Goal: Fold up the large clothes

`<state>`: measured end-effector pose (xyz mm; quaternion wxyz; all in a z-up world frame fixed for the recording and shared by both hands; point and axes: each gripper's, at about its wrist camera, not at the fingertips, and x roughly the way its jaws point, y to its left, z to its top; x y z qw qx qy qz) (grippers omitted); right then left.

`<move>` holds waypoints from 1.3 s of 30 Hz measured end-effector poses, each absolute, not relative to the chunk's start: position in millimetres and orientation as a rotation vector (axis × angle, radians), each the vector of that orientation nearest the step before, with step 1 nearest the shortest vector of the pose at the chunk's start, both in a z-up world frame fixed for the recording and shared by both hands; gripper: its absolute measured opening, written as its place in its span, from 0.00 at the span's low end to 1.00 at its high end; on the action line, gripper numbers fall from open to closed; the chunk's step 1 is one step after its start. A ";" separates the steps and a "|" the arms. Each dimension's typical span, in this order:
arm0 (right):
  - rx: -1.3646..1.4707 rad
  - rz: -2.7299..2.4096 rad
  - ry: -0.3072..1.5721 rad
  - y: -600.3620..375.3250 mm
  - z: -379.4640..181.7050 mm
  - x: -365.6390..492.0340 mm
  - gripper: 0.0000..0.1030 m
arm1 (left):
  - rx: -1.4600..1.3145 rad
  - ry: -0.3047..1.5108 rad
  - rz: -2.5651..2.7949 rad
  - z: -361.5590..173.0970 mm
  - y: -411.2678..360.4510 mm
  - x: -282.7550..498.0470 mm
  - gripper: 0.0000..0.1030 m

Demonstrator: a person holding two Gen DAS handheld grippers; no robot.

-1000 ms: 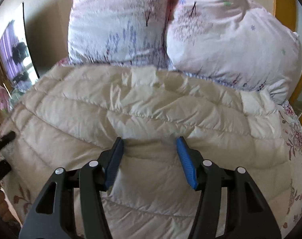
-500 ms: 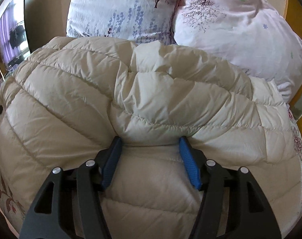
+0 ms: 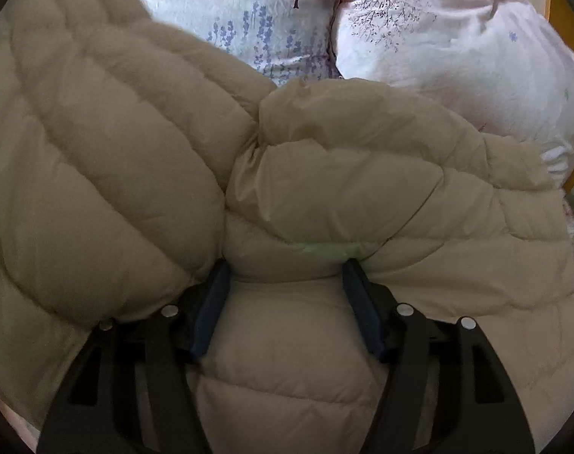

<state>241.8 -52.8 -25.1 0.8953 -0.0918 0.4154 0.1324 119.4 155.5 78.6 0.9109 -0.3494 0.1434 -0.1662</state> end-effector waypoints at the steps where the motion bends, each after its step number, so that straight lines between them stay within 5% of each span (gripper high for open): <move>1: -0.173 0.290 0.864 -58.1 -21.9 241.5 0.63 | -0.683 0.287 -0.358 83.9 145.2 118.4 0.22; 9: -0.058 0.225 0.793 -152.6 14.1 202.8 0.63 | -0.564 0.283 -0.411 99.1 105.9 116.2 0.22; 18: 0.027 0.122 0.871 -214.3 -13.9 217.8 0.65 | -0.433 0.343 -0.555 102.4 33.9 129.5 0.22; 28: 0.076 0.256 0.865 -226.4 -16.5 242.0 0.66 | -0.308 0.570 -0.684 55.0 -55.4 158.8 0.23; 39: 0.248 -0.014 0.714 -352.0 25.9 178.7 0.66 | -0.083 0.724 -0.699 19.3 -115.0 160.3 0.27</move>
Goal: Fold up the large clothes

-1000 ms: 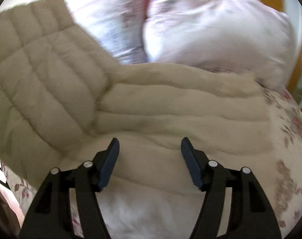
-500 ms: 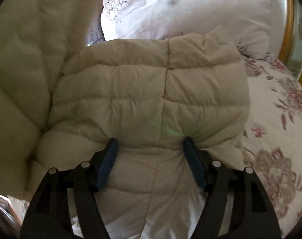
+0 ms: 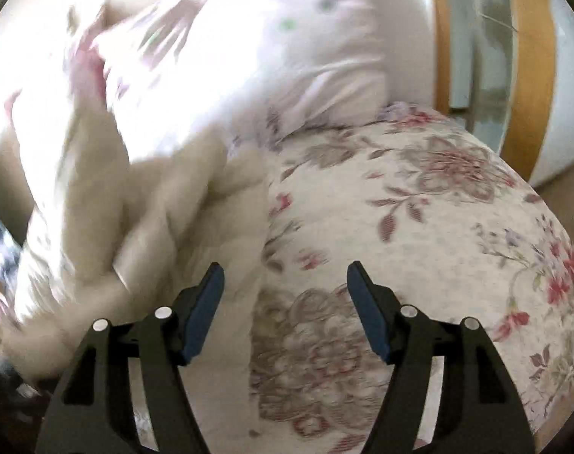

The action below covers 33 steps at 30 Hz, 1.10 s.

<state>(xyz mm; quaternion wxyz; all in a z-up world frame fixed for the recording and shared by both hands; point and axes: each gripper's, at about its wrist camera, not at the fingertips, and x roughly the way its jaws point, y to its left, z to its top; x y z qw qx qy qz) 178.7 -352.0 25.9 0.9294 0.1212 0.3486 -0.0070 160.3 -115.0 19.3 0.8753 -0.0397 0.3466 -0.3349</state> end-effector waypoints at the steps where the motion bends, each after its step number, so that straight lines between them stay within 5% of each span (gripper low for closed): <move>1: 0.294 0.018 0.694 -359.1 32.2 176.2 0.66 | -0.057 0.730 -0.696 16.2 -120.2 159.8 0.29; 17: 0.393 0.356 0.740 -318.2 58.5 241.7 0.64 | 0.232 0.780 -0.605 -12.2 -170.6 160.5 0.36; 19: 0.405 0.356 0.741 -317.7 59.5 248.5 0.60 | 0.240 0.777 -0.603 -13.7 -174.3 160.0 0.36; 24: 0.406 0.356 0.762 -314.1 49.8 258.3 0.19 | 0.246 0.770 -0.604 -13.3 -184.0 156.6 0.36; 33: 0.494 0.325 0.832 -331.3 8.8 282.5 0.16 | 0.155 0.727 -0.772 26.3 -157.1 132.0 0.52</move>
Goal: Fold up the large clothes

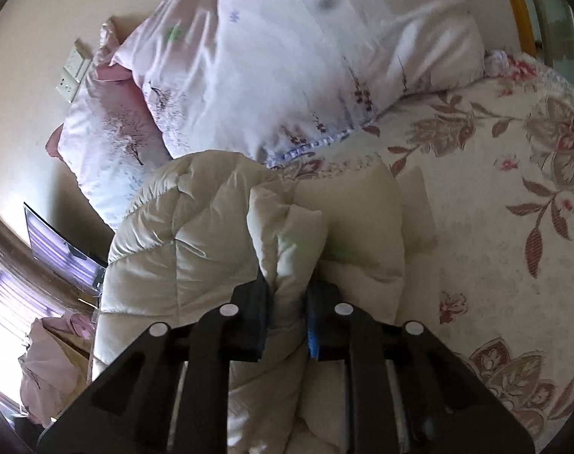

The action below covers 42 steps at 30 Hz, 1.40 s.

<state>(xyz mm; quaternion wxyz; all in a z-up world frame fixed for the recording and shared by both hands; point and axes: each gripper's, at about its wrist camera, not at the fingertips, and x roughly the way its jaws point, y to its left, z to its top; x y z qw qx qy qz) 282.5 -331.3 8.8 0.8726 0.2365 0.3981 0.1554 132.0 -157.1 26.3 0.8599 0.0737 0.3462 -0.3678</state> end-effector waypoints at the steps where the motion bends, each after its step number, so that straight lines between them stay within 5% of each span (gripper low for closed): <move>1: 0.504 0.327 0.833 -332.9 6.8 283.6 0.16 | 0.128 0.707 -0.805 38.8 -147.1 127.6 0.54; 10: 0.539 0.340 0.845 -339.8 -1.1 287.8 0.17 | -0.058 0.574 -0.627 95.1 -46.4 195.5 0.61; 42: 0.591 0.204 0.865 -370.2 -27.4 289.8 0.14 | -0.169 0.863 -0.535 -17.1 -34.0 311.4 0.67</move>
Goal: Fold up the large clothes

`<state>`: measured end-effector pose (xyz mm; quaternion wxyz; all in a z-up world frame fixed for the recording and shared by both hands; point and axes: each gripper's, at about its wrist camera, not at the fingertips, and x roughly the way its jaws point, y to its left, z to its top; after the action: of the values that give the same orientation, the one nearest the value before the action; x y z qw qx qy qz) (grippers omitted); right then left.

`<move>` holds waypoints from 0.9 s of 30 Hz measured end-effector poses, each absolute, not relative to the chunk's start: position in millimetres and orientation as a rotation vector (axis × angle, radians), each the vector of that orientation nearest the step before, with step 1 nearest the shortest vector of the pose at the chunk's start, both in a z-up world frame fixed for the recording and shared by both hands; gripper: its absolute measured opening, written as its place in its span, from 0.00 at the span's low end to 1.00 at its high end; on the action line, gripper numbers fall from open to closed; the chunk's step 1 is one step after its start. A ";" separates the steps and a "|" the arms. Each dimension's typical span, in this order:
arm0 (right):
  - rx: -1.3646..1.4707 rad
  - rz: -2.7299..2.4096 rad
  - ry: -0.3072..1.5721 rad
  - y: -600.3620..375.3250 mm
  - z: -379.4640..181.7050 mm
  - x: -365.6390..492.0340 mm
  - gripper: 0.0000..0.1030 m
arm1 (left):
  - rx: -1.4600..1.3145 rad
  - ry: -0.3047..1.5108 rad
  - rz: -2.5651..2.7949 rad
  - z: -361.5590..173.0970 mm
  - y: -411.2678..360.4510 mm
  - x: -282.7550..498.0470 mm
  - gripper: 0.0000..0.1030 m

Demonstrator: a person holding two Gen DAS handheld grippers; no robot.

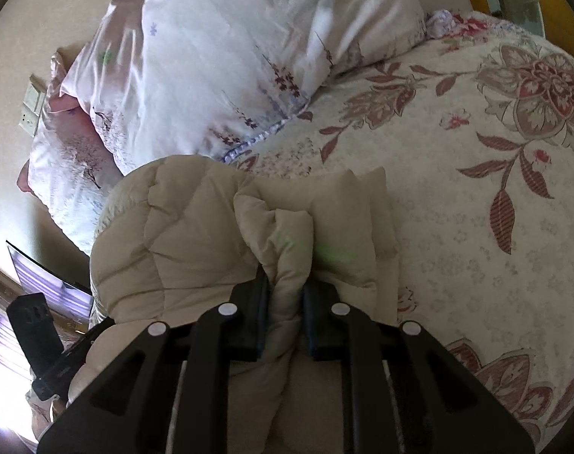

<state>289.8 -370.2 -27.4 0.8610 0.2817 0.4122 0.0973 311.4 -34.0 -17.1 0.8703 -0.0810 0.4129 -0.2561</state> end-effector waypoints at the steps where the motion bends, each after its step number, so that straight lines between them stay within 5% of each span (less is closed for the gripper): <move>1: 0.595 0.205 0.867 -370.7 -28.9 290.4 0.14 | -0.173 0.866 -0.536 -19.2 -34.2 312.0 0.67; 7: 0.603 0.207 0.872 -371.7 -29.7 290.2 0.18 | -0.151 0.867 -0.519 -24.1 -38.5 314.2 0.70; 12: 0.601 0.195 0.811 -382.2 2.1 246.4 0.54 | -0.108 0.862 -0.509 -17.6 -41.8 311.3 0.70; 17: 0.604 0.314 0.838 -375.8 9.1 206.3 0.63 | -0.115 0.877 -0.515 -16.9 -41.5 313.9 0.70; 19: 0.578 0.349 0.863 -362.0 3.8 197.9 0.58 | -0.119 0.877 -0.513 -17.2 -41.5 313.9 0.71; 20: 0.559 0.360 0.870 -354.9 0.8 195.9 0.34 | -0.121 0.876 -0.513 -17.6 -40.8 314.1 0.71; 21: 0.545 0.357 0.879 -350.4 -1.4 194.4 0.21 | -0.128 0.874 -0.513 -17.0 -39.8 313.5 0.71; 27: 0.557 0.294 0.889 -350.5 -17.2 191.1 0.19 | -0.169 0.803 -0.560 11.0 -25.9 287.3 0.67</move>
<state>191.1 -350.5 -17.2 0.8552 0.2650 0.4228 0.1399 287.3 -25.9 11.0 0.8791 -0.0810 0.3852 -0.2687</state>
